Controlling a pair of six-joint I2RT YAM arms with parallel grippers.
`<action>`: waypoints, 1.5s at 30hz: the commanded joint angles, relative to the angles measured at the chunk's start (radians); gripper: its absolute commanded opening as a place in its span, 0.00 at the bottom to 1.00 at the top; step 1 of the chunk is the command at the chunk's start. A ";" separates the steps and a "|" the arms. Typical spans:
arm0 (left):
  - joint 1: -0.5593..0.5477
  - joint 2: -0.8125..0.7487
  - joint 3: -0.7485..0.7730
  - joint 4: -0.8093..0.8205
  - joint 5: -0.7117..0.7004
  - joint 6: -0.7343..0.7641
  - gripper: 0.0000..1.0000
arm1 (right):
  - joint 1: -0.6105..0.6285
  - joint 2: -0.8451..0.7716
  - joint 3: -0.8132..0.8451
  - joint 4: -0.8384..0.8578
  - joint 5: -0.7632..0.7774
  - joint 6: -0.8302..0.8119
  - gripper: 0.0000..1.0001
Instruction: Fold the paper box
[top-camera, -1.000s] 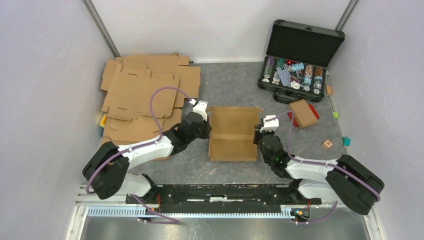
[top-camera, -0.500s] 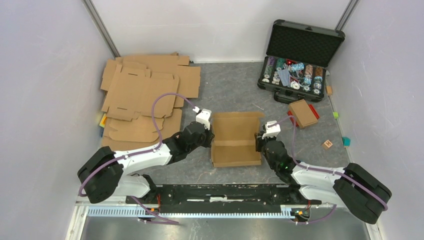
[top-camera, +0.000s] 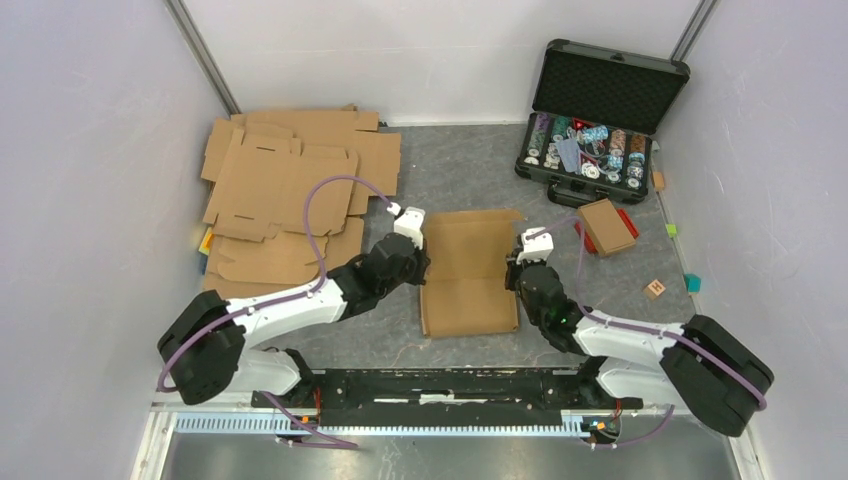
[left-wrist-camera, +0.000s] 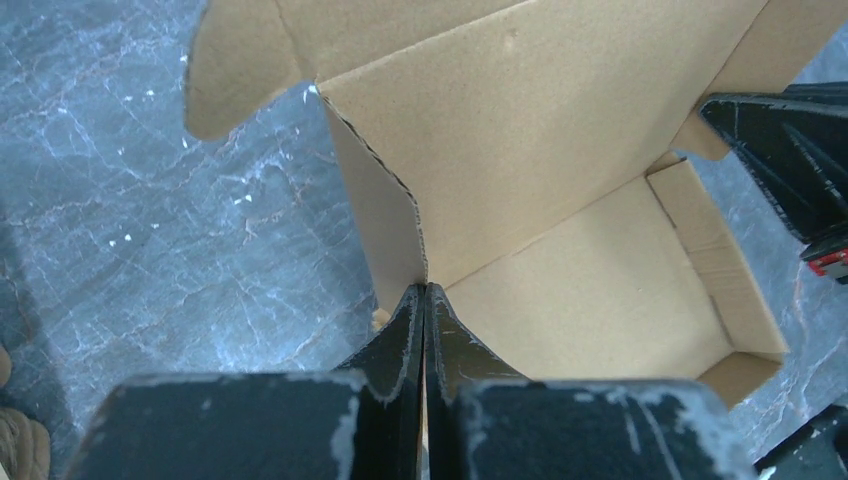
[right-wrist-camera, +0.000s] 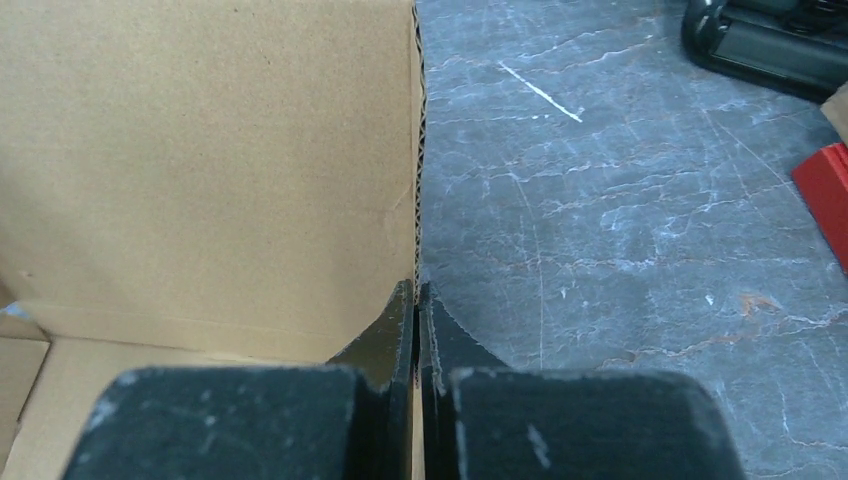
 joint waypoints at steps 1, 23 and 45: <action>0.028 0.057 0.115 0.034 0.012 0.039 0.02 | 0.011 0.089 0.087 0.150 0.108 0.045 0.00; 0.258 -0.056 0.023 0.117 0.182 0.025 0.45 | 0.009 0.407 0.044 0.734 0.278 -0.214 0.00; 0.454 0.303 0.356 0.289 0.519 0.213 0.72 | 0.009 0.381 -0.012 0.805 0.077 -0.320 0.00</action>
